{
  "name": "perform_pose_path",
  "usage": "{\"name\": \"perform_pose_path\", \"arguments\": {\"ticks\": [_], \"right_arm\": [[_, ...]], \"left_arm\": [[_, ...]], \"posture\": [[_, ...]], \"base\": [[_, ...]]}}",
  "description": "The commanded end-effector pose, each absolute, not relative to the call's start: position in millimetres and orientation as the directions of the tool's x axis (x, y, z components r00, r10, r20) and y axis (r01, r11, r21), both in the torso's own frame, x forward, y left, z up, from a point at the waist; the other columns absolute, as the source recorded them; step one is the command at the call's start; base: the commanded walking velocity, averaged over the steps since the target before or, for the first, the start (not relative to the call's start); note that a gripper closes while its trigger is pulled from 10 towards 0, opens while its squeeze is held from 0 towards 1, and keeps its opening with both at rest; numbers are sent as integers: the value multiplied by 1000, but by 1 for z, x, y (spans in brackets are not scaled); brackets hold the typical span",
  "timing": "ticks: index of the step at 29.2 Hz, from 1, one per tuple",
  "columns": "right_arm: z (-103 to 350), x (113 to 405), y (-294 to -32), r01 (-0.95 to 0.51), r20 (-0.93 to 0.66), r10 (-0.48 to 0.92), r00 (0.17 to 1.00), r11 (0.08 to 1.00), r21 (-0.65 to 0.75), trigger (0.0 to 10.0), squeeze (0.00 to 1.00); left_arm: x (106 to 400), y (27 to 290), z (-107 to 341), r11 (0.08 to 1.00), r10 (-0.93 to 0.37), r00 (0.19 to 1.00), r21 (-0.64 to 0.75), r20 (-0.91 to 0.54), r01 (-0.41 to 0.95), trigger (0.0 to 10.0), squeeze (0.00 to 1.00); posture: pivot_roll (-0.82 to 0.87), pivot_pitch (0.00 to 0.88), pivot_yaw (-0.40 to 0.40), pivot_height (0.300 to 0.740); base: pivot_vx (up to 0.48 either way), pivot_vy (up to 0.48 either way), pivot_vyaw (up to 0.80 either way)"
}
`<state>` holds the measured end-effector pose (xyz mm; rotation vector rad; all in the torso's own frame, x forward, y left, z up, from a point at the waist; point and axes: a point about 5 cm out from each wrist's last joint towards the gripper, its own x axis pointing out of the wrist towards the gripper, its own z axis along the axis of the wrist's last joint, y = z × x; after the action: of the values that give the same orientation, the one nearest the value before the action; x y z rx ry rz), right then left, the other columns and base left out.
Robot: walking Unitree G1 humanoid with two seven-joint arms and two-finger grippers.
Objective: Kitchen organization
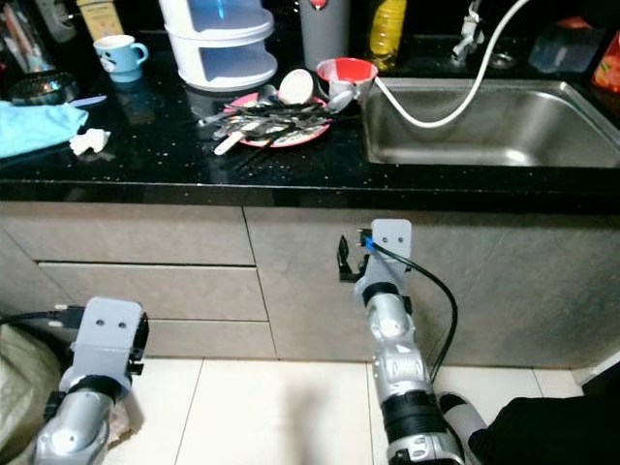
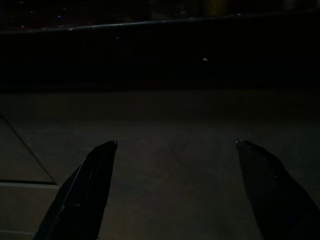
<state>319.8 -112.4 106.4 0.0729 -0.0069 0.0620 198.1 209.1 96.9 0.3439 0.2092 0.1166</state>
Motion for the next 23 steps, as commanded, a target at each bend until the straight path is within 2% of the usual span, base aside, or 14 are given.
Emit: {"name": "perform_pose_path", "arguments": {"ticks": [1,3,7,9,15,17,23], "right_arm": [[107,320,-115,-58,6,58,998,995,81,10000,0],[106,320,-113,-63,-2,63,998,994,85,10000,0],[107,320,-110,-76,-2,77,997,994,84,10000,0],[108,321,-108,-86,1,86,996,993,83,10000,0],[108,322,-108,-86,0,86,996,993,84,10000,0],[107,322,-108,-88,-4,89,996,993,82,10000,0],[104,320,-105,-107,-14,108,994,991,76,10000,0]], "left_arm": [[199,192,99,953,-5,984,297,-178,59,10000,0],[200,181,96,945,-151,965,255,-214,205,10000,0],[200,176,98,944,-220,953,200,-210,262,10000,0],[204,161,104,925,-300,938,189,-172,330,10000,0],[215,167,111,947,-203,974,232,-101,222,10000,0],[216,173,112,962,-127,988,232,-83,143,10000,0],[216,173,111,955,-149,984,243,-96,169,10000,0]], "posture": [[212,35,20,740],[222,31,15,740],[215,36,10,740],[213,33,8,740],[205,37,9,740],[207,40,7,740],[221,53,0,740]], "base": [[0,0,0],[0,0,0],[0,0,0],[0,0,0],[0,0,0],[0,0,0],[0,0,0]]}}
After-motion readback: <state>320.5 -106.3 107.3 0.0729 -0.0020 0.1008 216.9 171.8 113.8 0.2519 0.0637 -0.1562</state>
